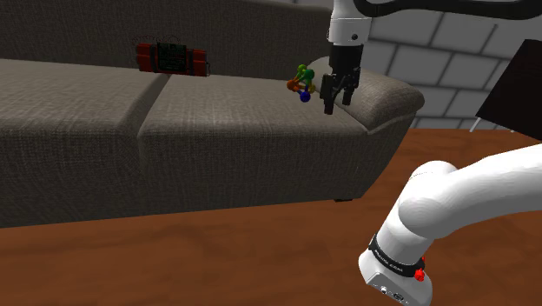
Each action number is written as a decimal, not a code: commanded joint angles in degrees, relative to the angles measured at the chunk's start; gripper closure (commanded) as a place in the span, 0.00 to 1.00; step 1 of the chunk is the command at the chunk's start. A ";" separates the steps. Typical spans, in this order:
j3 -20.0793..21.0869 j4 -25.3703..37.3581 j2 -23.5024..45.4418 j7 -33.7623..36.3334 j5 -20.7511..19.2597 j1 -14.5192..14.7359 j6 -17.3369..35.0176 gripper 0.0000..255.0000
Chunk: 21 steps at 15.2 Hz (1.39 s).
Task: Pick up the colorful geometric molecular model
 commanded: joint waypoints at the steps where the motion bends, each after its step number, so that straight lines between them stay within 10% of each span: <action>1: 0.00 0.00 0.00 0.00 0.00 0.00 0.00 0.00; 21: -8.30 52.38 45.74 -9.54 -6.80 -6.77 -9.59 0.00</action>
